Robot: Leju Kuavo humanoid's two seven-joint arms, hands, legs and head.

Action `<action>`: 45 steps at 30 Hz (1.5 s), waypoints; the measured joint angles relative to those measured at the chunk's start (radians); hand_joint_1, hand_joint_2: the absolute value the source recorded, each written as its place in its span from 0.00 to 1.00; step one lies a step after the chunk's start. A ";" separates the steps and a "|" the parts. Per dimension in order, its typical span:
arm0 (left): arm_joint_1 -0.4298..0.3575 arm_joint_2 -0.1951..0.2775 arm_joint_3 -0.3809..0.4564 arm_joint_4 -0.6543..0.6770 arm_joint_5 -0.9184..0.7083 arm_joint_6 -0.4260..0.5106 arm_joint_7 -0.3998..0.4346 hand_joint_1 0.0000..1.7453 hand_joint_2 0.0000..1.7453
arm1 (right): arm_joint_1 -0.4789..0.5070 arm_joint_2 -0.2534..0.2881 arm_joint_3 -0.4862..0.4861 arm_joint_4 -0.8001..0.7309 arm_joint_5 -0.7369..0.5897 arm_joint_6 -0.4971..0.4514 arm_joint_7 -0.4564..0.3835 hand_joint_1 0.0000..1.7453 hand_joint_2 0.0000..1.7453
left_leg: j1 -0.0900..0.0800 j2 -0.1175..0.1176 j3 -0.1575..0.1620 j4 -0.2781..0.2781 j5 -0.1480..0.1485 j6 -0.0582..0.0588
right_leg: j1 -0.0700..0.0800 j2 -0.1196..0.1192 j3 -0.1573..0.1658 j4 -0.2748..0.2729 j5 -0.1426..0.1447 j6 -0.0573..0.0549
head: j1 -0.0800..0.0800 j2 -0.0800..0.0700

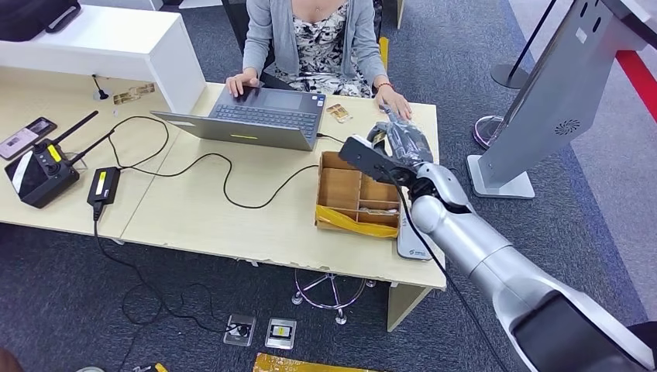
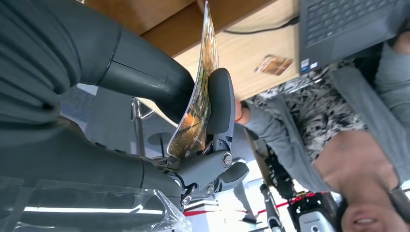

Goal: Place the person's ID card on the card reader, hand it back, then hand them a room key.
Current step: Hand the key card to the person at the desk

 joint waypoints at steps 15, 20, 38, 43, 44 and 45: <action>0.001 0.000 -0.014 0.000 0.009 0.004 0.001 0.00 0.00 | -0.036 0.108 0.037 0.145 -0.016 -0.004 -0.002 1.00 1.00 | 0.000 0.000 0.000 0.000 0.000 0.000 | 0.000 0.000 0.000 0.000 0.000 0.000 | 0.000 0.000; 0.001 0.000 -0.022 0.000 0.009 0.006 0.004 0.00 0.00 | -0.048 0.112 0.042 0.170 -0.017 -0.004 0.007 1.00 1.00 | 0.000 0.000 0.000 0.000 0.000 0.000 | 0.000 0.000 0.000 0.000 0.000 0.000 | 0.000 0.000; 0.001 0.000 -0.046 0.000 0.012 0.006 0.004 0.00 0.00 | -0.072 0.111 0.059 0.202 -0.011 -0.005 0.021 0.48 0.75 | 0.000 0.000 0.000 0.000 0.000 0.000 | 0.000 0.001 0.000 0.000 0.000 0.000 | 0.000 0.000; 0.001 0.000 -0.050 0.000 0.017 0.007 0.004 0.00 0.00 | -0.074 0.115 0.059 0.207 -0.019 0.004 0.011 0.00 0.00 | 0.000 0.000 0.000 0.000 0.000 0.000 | 0.000 0.001 0.000 0.000 0.000 0.000 | 0.000 0.000; 0.001 0.000 -0.050 0.000 0.019 0.007 0.004 0.00 0.00 | -0.074 0.116 0.059 0.207 -0.022 0.009 0.007 0.00 0.00 | 0.000 0.000 0.000 0.000 0.000 0.000 | 0.000 0.001 0.000 0.000 0.000 0.000 | 0.000 0.000; 0.001 0.000 -0.050 0.000 0.021 0.008 0.004 0.00 0.00 | -0.074 0.116 0.059 0.207 -0.025 0.013 0.003 0.00 0.00 | 0.000 0.000 0.000 0.000 0.000 0.000 | 0.000 0.001 0.000 0.000 0.000 0.000 | 0.000 0.000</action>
